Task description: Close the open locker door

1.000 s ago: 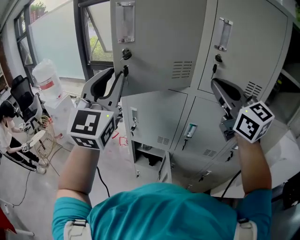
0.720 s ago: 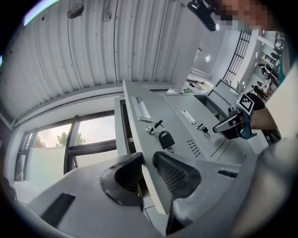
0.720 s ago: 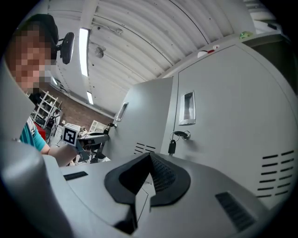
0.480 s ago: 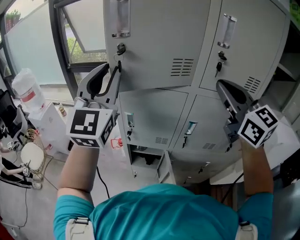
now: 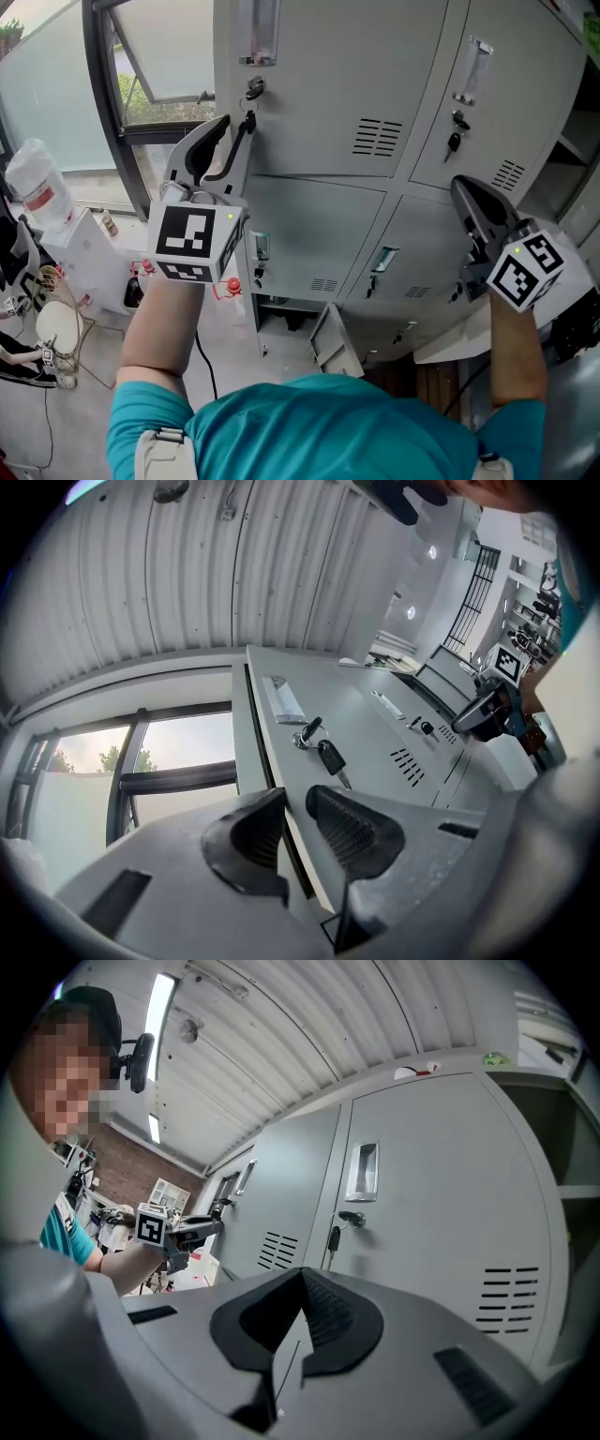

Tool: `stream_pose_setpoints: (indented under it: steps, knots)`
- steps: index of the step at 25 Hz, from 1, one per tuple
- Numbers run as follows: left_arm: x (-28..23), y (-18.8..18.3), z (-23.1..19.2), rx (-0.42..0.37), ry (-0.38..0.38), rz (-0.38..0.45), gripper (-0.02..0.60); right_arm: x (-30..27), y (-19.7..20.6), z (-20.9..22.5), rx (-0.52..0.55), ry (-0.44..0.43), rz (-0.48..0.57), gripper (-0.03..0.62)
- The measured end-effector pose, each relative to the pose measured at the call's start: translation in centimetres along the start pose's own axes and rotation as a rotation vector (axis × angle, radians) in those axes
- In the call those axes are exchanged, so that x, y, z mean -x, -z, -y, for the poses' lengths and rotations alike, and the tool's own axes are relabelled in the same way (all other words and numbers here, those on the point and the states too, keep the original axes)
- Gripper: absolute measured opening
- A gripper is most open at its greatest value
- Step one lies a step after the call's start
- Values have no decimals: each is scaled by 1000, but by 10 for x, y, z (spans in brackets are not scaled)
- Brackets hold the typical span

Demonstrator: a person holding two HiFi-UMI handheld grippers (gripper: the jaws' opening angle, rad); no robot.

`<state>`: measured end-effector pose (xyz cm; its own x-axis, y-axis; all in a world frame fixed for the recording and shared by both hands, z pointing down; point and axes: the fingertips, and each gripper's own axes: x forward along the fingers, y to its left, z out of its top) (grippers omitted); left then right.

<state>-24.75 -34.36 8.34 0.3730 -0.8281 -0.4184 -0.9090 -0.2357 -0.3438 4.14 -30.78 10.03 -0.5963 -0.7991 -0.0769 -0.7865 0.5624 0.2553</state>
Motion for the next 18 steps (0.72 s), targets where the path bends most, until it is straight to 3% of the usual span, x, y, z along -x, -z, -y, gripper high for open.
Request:
stream_pose_setpoints:
  steps: [7, 13, 18]
  knots:
    - [-16, 10, -5, -191, -52, -14, 84, -5, 1, -3, -10, 33, -6, -2]
    - [-28, 24, 14, -451, -42, -40, 84, -10, 5, -6, -19, 41, -3, -2]
    - [-39, 33, 23, -526, -14, -81, 84, -14, 8, -7, -27, 44, 4, -2]
